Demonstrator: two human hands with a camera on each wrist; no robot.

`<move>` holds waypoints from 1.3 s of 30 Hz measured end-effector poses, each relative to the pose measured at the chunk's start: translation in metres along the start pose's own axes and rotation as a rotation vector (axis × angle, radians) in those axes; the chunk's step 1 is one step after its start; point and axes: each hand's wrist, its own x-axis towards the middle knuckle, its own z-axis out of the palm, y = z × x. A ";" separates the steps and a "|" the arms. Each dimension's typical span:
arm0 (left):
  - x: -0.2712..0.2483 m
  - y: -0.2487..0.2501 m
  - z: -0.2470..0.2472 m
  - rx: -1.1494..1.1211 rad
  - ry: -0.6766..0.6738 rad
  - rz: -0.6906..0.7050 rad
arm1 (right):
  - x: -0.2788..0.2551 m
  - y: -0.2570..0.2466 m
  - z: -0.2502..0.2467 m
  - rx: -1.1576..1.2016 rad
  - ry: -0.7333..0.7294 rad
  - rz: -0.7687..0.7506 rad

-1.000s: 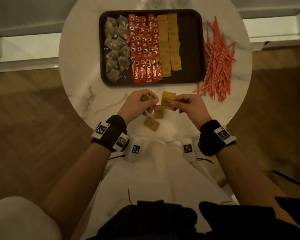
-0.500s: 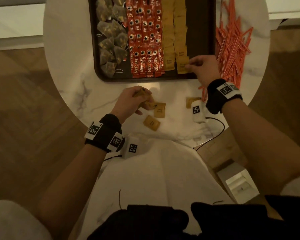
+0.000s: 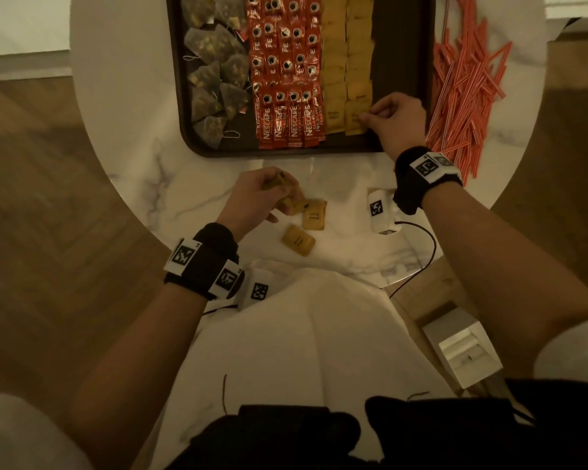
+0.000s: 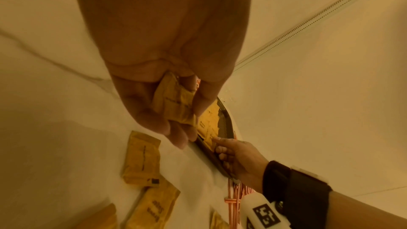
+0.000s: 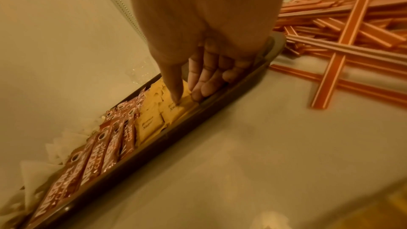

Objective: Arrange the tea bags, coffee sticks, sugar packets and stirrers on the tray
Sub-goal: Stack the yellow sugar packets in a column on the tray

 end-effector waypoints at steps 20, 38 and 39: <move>-0.008 0.004 0.001 -0.024 -0.001 0.084 | -0.007 -0.015 -0.001 -0.002 0.022 0.059; -0.034 0.013 0.015 0.068 -0.002 0.416 | -0.155 -0.047 0.003 0.415 -0.417 0.049; -0.033 0.012 0.016 0.049 0.032 0.428 | -0.157 -0.047 0.002 0.423 -0.402 0.044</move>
